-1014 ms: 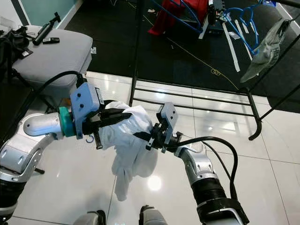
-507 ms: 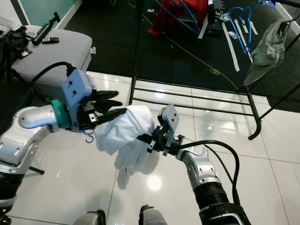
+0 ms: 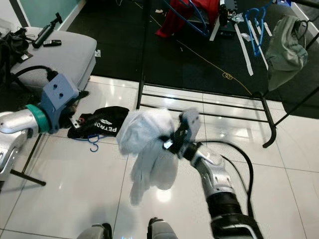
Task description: Hang hanger
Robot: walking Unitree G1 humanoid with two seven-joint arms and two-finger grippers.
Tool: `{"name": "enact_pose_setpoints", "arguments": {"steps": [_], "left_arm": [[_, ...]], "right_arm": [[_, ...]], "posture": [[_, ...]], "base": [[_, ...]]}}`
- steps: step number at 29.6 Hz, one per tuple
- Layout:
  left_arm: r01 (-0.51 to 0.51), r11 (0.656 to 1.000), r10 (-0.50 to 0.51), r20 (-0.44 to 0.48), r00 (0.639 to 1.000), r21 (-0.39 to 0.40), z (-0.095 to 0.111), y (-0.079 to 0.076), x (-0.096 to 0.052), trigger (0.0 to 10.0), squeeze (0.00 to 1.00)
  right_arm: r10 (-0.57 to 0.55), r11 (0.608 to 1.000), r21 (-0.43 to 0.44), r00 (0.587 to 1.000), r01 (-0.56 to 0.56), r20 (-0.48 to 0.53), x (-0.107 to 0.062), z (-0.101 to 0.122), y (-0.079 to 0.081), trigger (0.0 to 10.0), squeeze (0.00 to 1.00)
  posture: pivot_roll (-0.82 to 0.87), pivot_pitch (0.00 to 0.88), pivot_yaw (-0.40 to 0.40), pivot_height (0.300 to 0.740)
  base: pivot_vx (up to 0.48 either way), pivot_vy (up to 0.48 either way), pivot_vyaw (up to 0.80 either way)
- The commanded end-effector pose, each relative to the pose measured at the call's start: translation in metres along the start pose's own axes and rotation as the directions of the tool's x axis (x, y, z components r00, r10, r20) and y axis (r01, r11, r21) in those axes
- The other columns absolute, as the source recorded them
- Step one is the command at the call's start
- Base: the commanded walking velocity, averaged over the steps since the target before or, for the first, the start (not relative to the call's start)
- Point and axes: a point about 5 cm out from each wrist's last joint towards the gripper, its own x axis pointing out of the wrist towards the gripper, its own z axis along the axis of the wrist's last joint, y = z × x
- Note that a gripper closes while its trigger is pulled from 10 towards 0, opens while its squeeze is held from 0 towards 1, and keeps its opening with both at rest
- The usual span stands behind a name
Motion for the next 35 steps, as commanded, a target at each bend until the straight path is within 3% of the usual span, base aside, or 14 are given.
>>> {"name": "enact_pose_setpoints", "arguments": {"steps": [1, 3, 4, 5, 6, 7, 8, 13, 14, 15, 16, 24, 32, 35], "left_arm": [[0.003, 1.000, -0.003, -0.034, 0.999, -0.006, -0.007, -0.005, 0.001, 10.0, 0.00], [-0.057, 0.996, 0.052, -0.084, 0.995, -0.066, -0.019, -0.019, 0.008, 10.0, 0.00], [-0.057, 0.996, 0.052, -0.084, 0.995, -0.066, -0.019, -0.019, 0.008, 10.0, 0.00], [-0.100, 0.990, 0.088, -0.110, 0.990, -0.101, -0.024, -0.023, 0.011, 10.0, 0.00], [-0.100, 0.990, 0.088, -0.110, 0.990, -0.101, -0.024, -0.023, 0.011, 10.0, 0.00], [-0.127, 0.983, 0.110, -0.130, 0.985, -0.133, -0.029, -0.028, 0.013, 10.0, 0.00], [-0.127, 0.983, 0.110, -0.130, 0.985, -0.133, -0.029, -0.028, 0.013, 10.0, 0.00], [-0.116, 0.975, 0.089, -0.142, 0.986, -0.191, -0.036, -0.042, 0.018, 10.0, 0.00], [-0.078, 0.975, 0.053, -0.123, 0.991, -0.210, -0.036, -0.053, 0.021, 10.0, 0.00], [-0.078, 0.975, 0.053, -0.123, 0.991, -0.210, -0.036, -0.053, 0.021, 10.0, 0.00], [-0.008, 0.976, -0.009, -0.080, 0.997, -0.219, -0.034, -0.071, 0.027, 10.0, 0.00], [-0.003, 0.970, -0.003, -0.021, 1.000, -0.242, -0.025, -0.085, 0.035, 10.0, 0.00], [-0.023, 0.967, 0.021, -0.011, 1.000, -0.255, -0.023, -0.082, 0.035, 10.0, 0.00], [-0.026, 0.953, 0.034, 0.022, 0.999, -0.301, -0.020, -0.079, 0.035, 10.0, 0.00]], "right_arm": [[-0.025, 1.000, 0.012, 0.999, 0.025, 0.037, -0.001, 0.005, -0.002, 0.0, 0.00], [-0.225, 0.972, 0.105, 0.959, 0.210, 0.173, 0.006, 0.021, -0.014, 0.0, 0.00], [-0.225, 0.972, 0.105, 0.959, 0.210, 0.173, 0.006, 0.021, -0.014, 0.0, 0.00], [-0.315, 0.944, 0.169, 0.923, 0.282, 0.219, 0.007, 0.028, -0.021, 0.0, 0.00], [-0.315, 0.944, 0.169, 0.923, 0.282, 0.219, 0.007, 0.028, -0.021, 0.0, 0.00], [-0.382, 0.917, 0.222, 0.891, 0.331, 0.247, 0.008, 0.033, -0.026, 0.0, 0.00], [-0.382, 0.917, 0.222, 0.891, 0.331, 0.247, 0.008, 0.033, -0.026, 0.0, 0.00], [-0.500, 0.851, 0.340, 0.816, 0.400, 0.290, 0.006, 0.043, -0.037, 0.0, 0.00], [-0.542, 0.820, 0.400, 0.780, 0.409, 0.314, 0.006, 0.050, -0.041, 0.0, 0.00], [-0.542, 0.820, 0.400, 0.780, 0.409, 0.314, 0.006, 0.050, -0.041, 0.0, 0.00], [-0.560, 0.799, 0.465, 0.756, 0.382, 0.340, 0.009, 0.062, -0.043, 0.0, 0.00], [-0.477, 0.843, 0.436, 0.814, 0.316, 0.331, 0.019, 0.068, -0.033, 0.0, 0.00], [-0.421, 0.862, 0.437, 0.844, 0.258, 0.332, 0.022, 0.068, -0.028, 0.0, 0.00], [-0.351, 0.871, 0.463, 0.866, 0.162, 0.355, 0.025, 0.072, -0.020, 0.0, 0.00]], "posture": [[-0.02, 0.120, -0.022, 0.740], [-0.02, 0.125, -0.025, 0.740], [-0.02, 0.125, -0.025, 0.740], [-0.02, 0.125, -0.025, 0.740], [-0.02, 0.125, -0.025, 0.740], [-0.02, 0.125, -0.026, 0.740], [-0.02, 0.125, -0.026, 0.740], [-0.02, 0.125, -0.025, 0.740], [-0.03, 0.127, -0.026, 0.740], [-0.03, 0.127, -0.026, 0.740], [-0.03, 0.128, -0.025, 0.740], [-0.03, 0.125, -0.026, 0.740], [-0.03, 0.121, -0.024, 0.740], [-0.03, 0.112, -0.020, 0.740]], "base": [[0.000, 0.000, 0.00], [0.000, 0.000, 0.00], [0.000, 0.000, 0.00], [0.000, 0.000, 0.00], [0.000, 0.000, 0.00], [0.000, 0.000, 0.00], [0.000, 0.000, 0.00], [0.000, 0.000, 0.00], [0.000, 0.000, 0.00], [0.000, 0.000, 0.00], [0.000, 0.000, 0.00], [0.000, 0.000, 0.00], [0.000, 0.000, 0.00], [0.000, 0.000, 0.00]]}}
